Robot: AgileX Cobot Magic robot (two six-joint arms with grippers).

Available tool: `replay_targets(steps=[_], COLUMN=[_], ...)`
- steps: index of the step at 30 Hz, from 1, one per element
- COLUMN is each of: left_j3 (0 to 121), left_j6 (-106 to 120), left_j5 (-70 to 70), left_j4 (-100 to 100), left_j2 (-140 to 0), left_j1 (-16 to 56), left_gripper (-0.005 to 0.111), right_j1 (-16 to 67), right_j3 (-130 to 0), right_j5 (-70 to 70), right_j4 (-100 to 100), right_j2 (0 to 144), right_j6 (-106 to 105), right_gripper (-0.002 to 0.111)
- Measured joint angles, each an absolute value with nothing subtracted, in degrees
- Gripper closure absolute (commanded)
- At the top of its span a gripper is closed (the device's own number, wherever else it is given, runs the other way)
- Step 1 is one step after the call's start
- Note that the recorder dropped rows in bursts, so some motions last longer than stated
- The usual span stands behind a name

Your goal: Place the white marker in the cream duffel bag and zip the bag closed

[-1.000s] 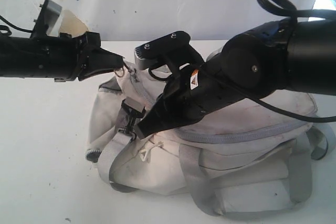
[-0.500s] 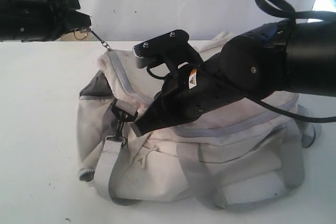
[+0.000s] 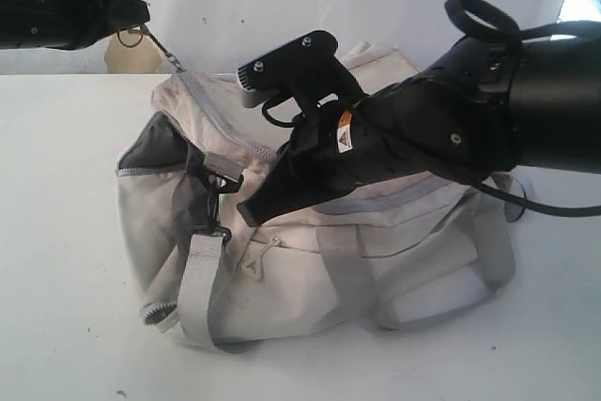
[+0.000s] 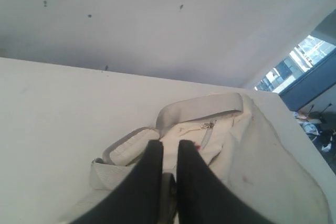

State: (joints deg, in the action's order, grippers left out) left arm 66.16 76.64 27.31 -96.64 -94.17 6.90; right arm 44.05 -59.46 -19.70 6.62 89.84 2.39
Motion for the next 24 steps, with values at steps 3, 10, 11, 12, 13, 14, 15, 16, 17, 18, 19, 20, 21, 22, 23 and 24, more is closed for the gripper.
replay_targets(steps=[3,10,11,12,13,14,15,16,17,18,19,20,21,22,23,24], left_j3=[66.4,67.1,67.1,67.1,67.1,67.1,67.1,67.1,67.1,67.1,67.1,67.1,67.1,67.1,67.1,67.1], left_j6=[77.9,78.1,78.1,78.1,78.0,77.4,76.2,74.2,71.8,69.6,66.9,64.3,62.8,61.3,60.4,59.3], left_j5=[28.5,28.6,29.1,29.7,30.5,31.2,31.6,31.8,31.9,31.8,31.8,32.1,32.6,33.4,34.3,34.7], left_j4=[-95.7,-90.7,-90.3,-89.7,-89.0,-88.1,-87.0,-85.1,-82.8,-80.2,-77.7,-75.7,-74.5,-73.3,-72.1,-70.8], left_j2=[-94.2,-94.1,-94.1,-93.9,-93.9,-93.9,-93.8,-93.8,-93.7,-93.6,-93.5,-93.2,-92.9,-92.6,-92.3,-91.9], left_j1=[6.8,5.8,5.8,5.8,5.8,5.8,5.8,5.8,5.8,5.8,5.8,5.8,5.8,5.8,5.8,5.8], left_gripper=[0.091,0.046,0.043,0.042,0.043,0.044,0.046,0.049,0.051,0.053,0.054,0.054,0.054,0.054,0.056,0.059], right_j1=[44.1,44.1,44.1,44.1,44.1,44.1,44.1,44.1,44.1,44.1,43.9,43.9,43.7,43.4,42.9,42.2], right_j3=[-59.5,-59.9,-60.3,-61.2,-61.8,-62.7,-63.7,-64.6,-65.7,-66.7,-67.7,-68.7,-69.4,-69.8,-70.2,-70.6], right_j5=[-19.7,-20.3,-20.7,-21.4,-22.1,-23.4,-25.1,-27.3,-29.7,-32.3,-34.4,-36.7,-38.9,-40.4,-42.0,-43.3], right_j4=[5.5,0.0,0.0,0.0,0.0,0.0,0.0,0.0,0.0,0.0,0.0,0.0,0.0,0.0,0.0,0.0], right_j2=[89.8,89.8,89.8,89.8,89.8,89.6,89.4,89.2,89.1,88.8,88.8,88.8,88.8,88.8,88.8,88.8], right_j6=[2.5,3.5,4.2,5.9,7.3,9.3,11.2,12.8,14.1,15.1,15.4,15.9,16.3,16.5,17.2,17.8], right_gripper=[0.08,0.045,0.045,0.045,0.045,0.045,0.045,0.045,0.045,0.045,0.045,0.045,0.046,0.049,0.055,0.062])
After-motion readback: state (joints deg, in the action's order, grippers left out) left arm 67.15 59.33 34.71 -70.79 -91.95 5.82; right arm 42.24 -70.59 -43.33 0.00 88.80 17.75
